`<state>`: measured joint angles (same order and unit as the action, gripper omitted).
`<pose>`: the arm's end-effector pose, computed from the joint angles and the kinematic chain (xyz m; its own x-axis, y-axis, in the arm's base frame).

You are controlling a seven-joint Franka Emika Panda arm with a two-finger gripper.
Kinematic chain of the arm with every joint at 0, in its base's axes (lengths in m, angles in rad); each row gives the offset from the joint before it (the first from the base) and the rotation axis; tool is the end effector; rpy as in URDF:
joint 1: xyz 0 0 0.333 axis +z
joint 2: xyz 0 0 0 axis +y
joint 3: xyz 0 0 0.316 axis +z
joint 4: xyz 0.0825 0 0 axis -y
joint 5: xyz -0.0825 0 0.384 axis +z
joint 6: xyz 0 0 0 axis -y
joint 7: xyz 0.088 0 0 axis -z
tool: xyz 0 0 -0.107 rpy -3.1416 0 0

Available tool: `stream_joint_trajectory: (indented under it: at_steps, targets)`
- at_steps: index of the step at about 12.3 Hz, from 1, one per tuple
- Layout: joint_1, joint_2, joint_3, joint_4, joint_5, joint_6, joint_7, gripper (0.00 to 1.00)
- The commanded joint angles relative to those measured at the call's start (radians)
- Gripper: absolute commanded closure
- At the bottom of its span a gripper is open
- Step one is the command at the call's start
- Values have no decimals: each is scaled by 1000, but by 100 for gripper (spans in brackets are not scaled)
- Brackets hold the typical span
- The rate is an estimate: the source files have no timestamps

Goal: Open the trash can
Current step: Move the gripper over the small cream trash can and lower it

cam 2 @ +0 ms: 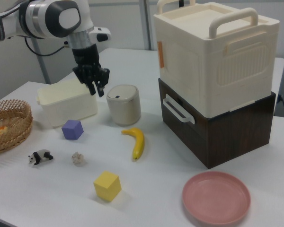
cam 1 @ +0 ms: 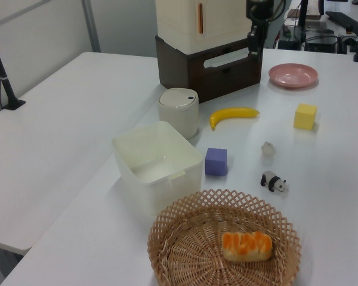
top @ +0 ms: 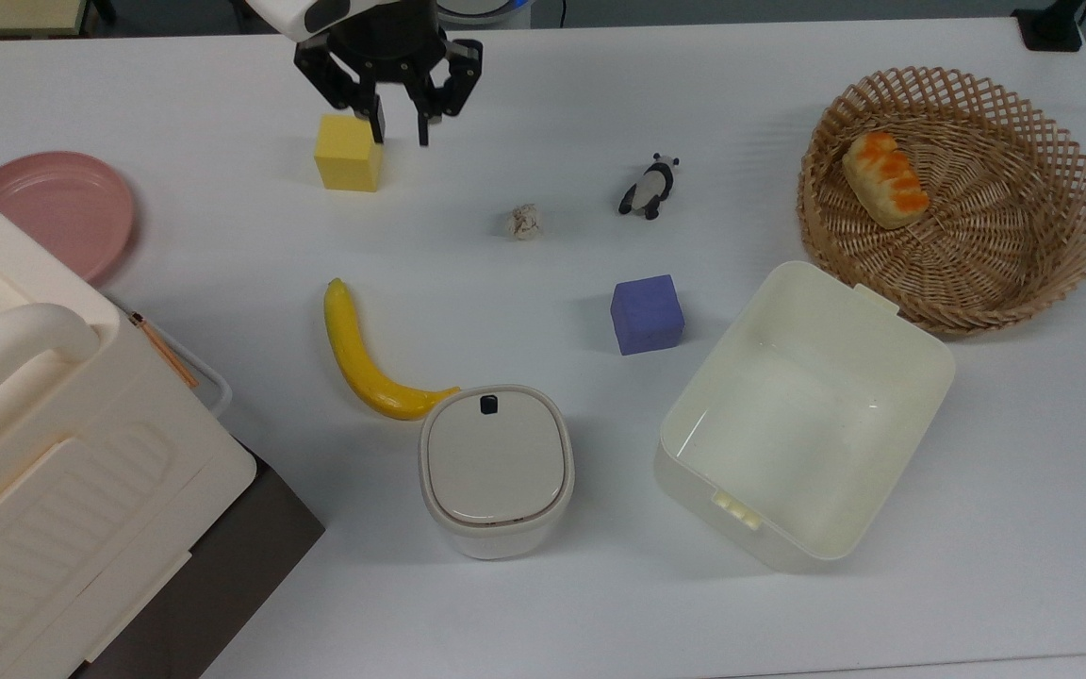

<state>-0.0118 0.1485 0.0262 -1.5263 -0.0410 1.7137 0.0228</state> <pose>0.6109 0.0039 0.5721 0.9992 -0.0030 0.0397 -0.0044 -0.9993 0.0360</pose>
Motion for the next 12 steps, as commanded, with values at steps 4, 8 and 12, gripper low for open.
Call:
stream_joint_trajectory:
  at_steps: [4,8,12]
  targets:
    - [87,187,-84,105,90,435,-24,80]
    - [125,287,-85,129,85,607,14,84]
    - [145,365,-83,130,81,653,23,84]
